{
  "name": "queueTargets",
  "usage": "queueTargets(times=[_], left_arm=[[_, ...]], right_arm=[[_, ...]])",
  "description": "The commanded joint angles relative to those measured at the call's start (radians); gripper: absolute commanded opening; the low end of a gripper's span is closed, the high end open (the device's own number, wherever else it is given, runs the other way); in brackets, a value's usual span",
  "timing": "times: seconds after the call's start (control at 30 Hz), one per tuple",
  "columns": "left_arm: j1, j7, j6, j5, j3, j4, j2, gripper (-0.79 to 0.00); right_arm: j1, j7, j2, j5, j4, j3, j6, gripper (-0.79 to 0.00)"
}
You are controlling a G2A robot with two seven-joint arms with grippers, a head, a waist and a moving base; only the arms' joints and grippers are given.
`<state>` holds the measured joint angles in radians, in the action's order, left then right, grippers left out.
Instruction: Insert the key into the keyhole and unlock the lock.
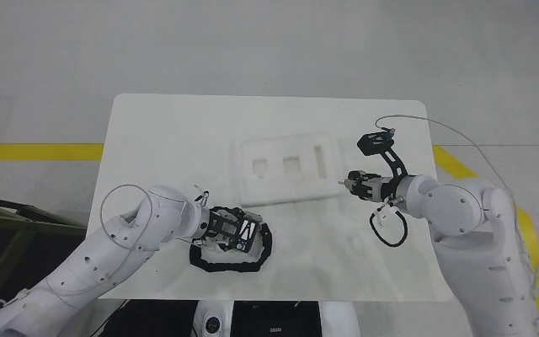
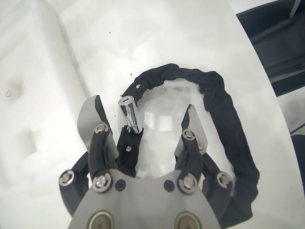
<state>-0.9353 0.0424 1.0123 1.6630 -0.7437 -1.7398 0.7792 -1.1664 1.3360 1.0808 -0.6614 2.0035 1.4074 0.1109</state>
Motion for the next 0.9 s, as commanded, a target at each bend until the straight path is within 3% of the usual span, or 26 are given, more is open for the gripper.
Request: queueTargets(times=[0.0,0.23,0.37,0.53,0.87], left_arm=[[0.008,-0.014,-0.001,-0.012,0.004,0.011,0.005,-0.154],[0.018,-0.064,-0.002,-0.041,0.009,0.033,0.021,-0.225],[0.022,-0.088,-0.005,-0.047,0.011,0.042,0.028,-0.305],[0.026,-0.127,-0.015,-0.041,0.014,0.047,0.036,-0.314],[0.024,-0.148,-0.027,-0.068,0.005,0.065,0.048,-0.437]], right_arm=[[0.0,0.0,0.0,0.0,0.0,0.0,0.0,-0.785],[0.0,0.0,0.0,0.0,0.0,0.0,0.0,-0.785],[0.0,0.0,0.0,0.0,0.0,0.0,0.0,-0.785],[0.0,0.0,0.0,0.0,0.0,0.0,0.0,-0.785],[0.0,0.0,0.0,0.0,0.0,0.0,0.0,-0.785]])
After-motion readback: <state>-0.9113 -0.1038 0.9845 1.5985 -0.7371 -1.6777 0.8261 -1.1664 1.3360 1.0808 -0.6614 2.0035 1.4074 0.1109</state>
